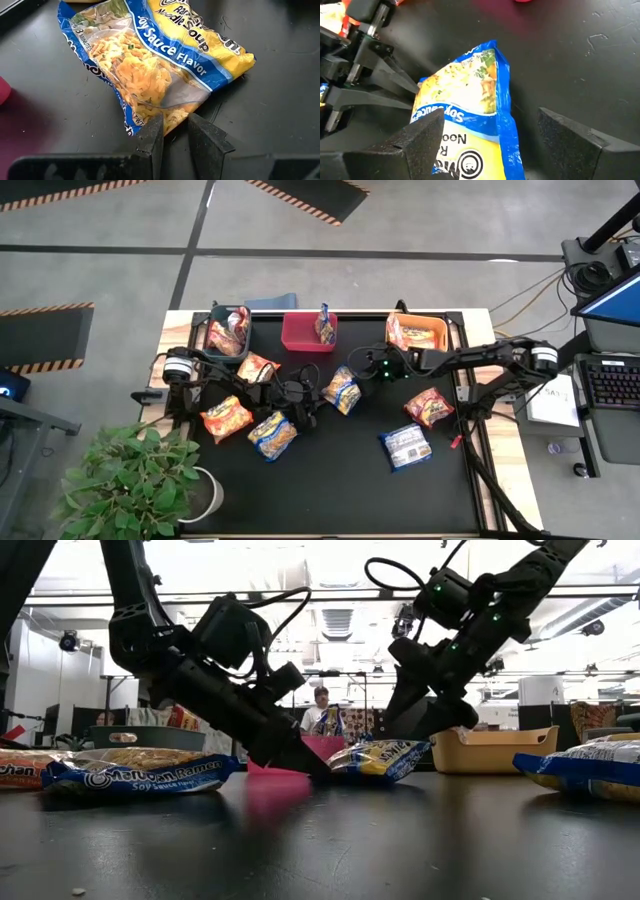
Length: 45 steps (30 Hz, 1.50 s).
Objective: Sort Maruchan noodles
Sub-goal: Put the blue noodle pack into the pink bin
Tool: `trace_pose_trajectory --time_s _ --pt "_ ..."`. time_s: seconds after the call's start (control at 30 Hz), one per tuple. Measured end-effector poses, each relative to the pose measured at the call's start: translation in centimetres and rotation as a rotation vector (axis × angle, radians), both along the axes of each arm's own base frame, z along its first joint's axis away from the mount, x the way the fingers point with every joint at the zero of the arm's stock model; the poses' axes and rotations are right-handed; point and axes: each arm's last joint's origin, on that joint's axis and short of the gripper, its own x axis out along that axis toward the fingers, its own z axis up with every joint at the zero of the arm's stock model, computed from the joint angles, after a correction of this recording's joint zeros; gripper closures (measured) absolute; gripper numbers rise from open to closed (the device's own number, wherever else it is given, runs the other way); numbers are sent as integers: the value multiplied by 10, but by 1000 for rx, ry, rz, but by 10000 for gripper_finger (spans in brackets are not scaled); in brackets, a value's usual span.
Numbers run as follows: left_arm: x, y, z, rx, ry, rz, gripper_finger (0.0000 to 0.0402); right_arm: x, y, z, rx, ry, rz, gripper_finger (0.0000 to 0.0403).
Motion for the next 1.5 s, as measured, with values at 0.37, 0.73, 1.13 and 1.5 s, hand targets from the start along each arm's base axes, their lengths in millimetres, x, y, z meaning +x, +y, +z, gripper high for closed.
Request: trace_pose_trajectory --time_s 0.37,0.73,1.13,1.5 --pt "3 0 -9 -8 10 8 327 14 0 -17 28 -29 49 99" --pt "4 1 -12 -14 3 13 327 26 0 -30 58 -88 116 108" --pt "4 1 -12 -15 -1 13 327 28 0 -31 60 -103 111 261" --pt "4 1 -11 -16 -4 10 327 28 0 -28 47 -110 117 312"
